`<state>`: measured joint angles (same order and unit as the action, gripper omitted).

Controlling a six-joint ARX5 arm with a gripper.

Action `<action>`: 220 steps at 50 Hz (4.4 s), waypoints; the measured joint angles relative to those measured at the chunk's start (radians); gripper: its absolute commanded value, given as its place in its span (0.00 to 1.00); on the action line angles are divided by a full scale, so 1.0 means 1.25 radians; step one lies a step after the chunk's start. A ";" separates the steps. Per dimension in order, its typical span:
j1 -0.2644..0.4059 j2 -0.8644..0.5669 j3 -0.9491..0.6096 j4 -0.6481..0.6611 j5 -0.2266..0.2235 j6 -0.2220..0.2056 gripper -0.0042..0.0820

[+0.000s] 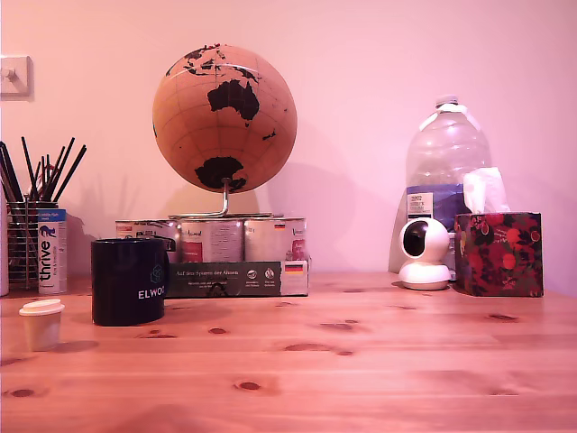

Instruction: Pick up the coffee capsules from the table one by one and drop them inside the nearest coffee cup

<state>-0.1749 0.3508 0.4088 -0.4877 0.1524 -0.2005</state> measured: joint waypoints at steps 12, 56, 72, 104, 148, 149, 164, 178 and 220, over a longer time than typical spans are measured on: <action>0.000 0.107 0.000 0.000 0.000 0.000 0.03; -0.075 0.278 -0.164 0.322 -0.065 0.026 0.57; -0.078 0.282 -0.269 0.493 -0.103 0.064 0.57; -0.079 0.493 -0.280 0.728 -0.134 0.064 0.72; -0.031 0.935 -0.267 1.163 -0.138 0.073 0.71; -0.031 0.944 -0.263 1.166 -0.136 0.073 0.71; -0.031 1.098 -0.201 1.261 -0.111 0.092 0.71; -0.031 1.206 -0.136 1.328 -0.101 0.102 0.71; -0.031 1.252 -0.097 1.351 -0.081 0.103 0.25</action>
<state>-0.2134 1.9156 0.2878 1.2007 0.0517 -0.0711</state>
